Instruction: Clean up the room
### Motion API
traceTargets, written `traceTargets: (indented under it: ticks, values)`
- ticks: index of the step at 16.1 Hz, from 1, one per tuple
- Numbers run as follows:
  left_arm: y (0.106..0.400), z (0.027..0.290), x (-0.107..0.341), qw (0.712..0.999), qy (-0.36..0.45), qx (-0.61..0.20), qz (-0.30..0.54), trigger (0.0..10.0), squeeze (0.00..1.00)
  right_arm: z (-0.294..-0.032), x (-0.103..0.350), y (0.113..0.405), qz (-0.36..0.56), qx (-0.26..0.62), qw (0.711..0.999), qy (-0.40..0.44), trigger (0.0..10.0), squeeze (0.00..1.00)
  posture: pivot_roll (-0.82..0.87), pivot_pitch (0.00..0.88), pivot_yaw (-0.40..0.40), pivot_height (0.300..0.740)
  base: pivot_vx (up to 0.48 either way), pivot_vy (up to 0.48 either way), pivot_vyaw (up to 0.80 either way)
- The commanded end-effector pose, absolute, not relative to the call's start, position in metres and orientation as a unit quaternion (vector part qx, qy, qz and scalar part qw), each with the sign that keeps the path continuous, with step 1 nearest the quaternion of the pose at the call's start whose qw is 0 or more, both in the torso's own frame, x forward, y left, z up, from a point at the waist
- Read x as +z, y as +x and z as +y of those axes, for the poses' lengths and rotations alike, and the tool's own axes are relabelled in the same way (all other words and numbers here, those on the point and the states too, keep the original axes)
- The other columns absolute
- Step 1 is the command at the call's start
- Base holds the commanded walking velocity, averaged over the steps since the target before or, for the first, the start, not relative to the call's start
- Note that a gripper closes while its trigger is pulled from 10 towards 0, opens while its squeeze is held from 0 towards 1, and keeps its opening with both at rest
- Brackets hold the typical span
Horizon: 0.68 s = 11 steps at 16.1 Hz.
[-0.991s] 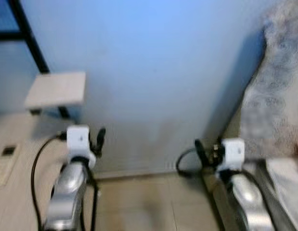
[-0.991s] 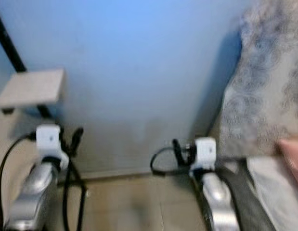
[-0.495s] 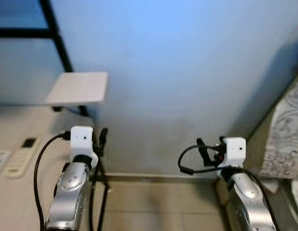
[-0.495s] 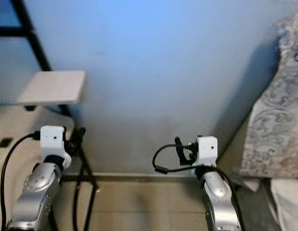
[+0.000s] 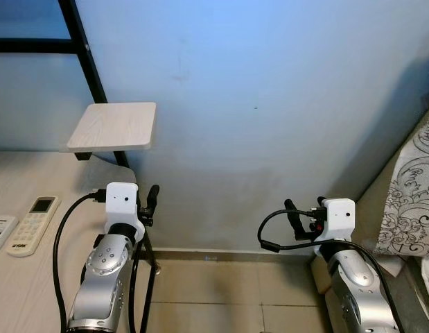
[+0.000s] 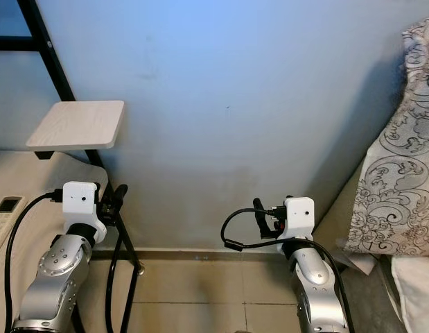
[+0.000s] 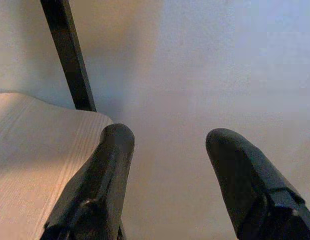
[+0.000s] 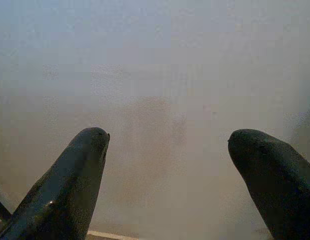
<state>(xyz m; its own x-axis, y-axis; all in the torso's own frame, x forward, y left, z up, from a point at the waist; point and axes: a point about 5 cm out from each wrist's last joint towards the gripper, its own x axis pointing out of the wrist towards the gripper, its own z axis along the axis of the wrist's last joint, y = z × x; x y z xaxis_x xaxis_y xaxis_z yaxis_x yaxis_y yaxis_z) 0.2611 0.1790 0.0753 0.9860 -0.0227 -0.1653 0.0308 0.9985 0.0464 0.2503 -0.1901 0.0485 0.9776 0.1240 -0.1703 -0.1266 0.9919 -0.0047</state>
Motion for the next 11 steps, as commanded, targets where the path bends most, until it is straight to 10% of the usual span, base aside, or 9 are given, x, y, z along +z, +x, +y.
traceTargets:
  ticks: [1,11]
  values:
    - [0.2624,0.1773,0.0774,0.996,0.028,-0.018,0.079,10.0,0.00,-0.1940,0.0486,0.2503,0.085,0.056,0.995,-0.011,10.0,0.00,-0.04,0.000,0.018,0.740,0.000,0.000,0.00]
    - [0.2676,0.1778,0.0732,0.995,0.032,-0.030,0.087,10.0,0.00,-0.1891,0.0517,0.2574,0.083,0.081,0.993,-0.015,10.0,0.00,-0.06,0.000,0.036,0.740,0.000,0.000,0.00]
